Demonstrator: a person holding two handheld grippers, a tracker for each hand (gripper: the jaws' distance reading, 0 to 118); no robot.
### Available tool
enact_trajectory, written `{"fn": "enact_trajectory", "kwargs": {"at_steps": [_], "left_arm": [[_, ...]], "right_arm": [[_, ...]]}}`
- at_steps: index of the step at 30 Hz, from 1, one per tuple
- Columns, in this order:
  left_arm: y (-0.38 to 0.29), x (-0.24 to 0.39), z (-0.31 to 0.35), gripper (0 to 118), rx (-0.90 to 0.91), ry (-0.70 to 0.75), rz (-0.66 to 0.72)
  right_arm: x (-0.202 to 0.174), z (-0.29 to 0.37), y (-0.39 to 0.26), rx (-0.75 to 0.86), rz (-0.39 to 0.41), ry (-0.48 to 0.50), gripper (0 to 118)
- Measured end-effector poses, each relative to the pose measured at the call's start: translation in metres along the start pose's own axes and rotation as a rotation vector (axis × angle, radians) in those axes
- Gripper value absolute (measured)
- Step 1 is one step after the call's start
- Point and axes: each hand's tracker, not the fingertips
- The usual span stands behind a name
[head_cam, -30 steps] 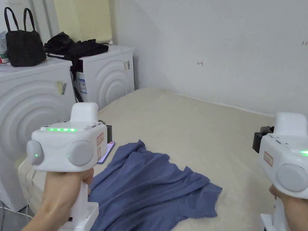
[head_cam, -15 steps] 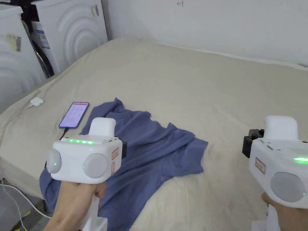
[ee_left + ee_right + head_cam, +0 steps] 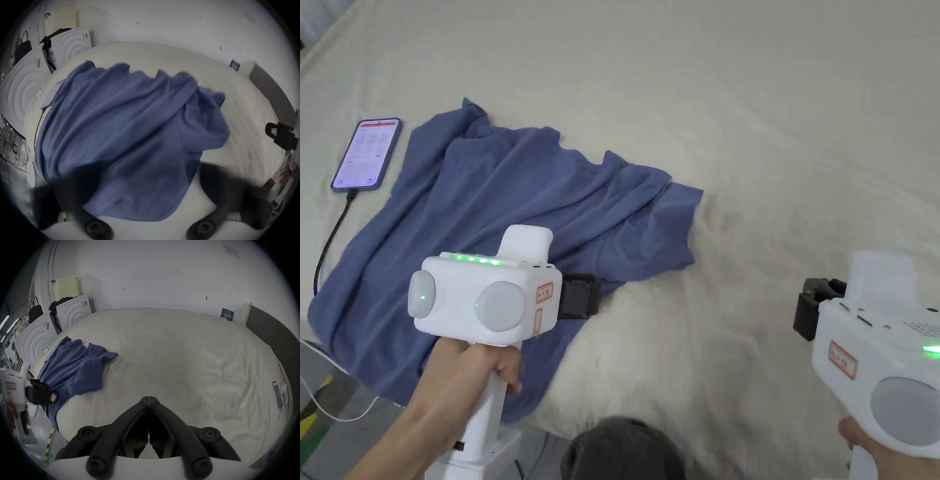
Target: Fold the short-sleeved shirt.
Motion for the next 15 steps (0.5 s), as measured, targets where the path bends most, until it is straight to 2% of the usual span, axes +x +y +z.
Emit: {"fn": "enact_trajectory", "kwargs": {"at_steps": [1,3,4,5,6,7,8,12,15], "left_arm": [[0.025,-0.012,-0.006,115,0.001,0.059,0.064],[0.031,-0.013,-0.017,115,-0.003,0.117,0.041],[0.027,-0.012,-0.016,114,0.036,0.088,0.054],[0.041,-0.022,-0.009,107,0.038,0.085,0.076],[0.043,-0.023,-0.001,82,0.055,0.083,0.099],[0.044,-0.023,0.008,26,0.108,0.084,0.119],[0.047,-0.023,0.014,2,0.142,0.132,0.118],[0.06,-0.029,0.03,2,0.124,0.096,0.188],[0.075,-0.017,0.046,2,0.165,0.103,0.164]], "right_arm": [[0.002,0.004,-0.003,-0.003,-0.002,0.007,1],[0.005,0.014,-0.01,-0.012,-0.002,0.011,1],[0.009,0.02,-0.014,-0.014,0.0,0.01,1],[0.013,0.026,-0.017,-0.014,0.0,0.006,1],[0.016,0.032,-0.021,-0.014,0.003,0.011,1],[0.021,0.039,-0.025,-0.013,0.006,0.012,1],[0.025,0.045,-0.028,-0.008,0.005,0.005,1],[0.049,0.071,-0.034,0.043,-0.049,-0.035,1],[0.068,0.091,-0.037,0.098,-0.064,-0.089,1]]}}
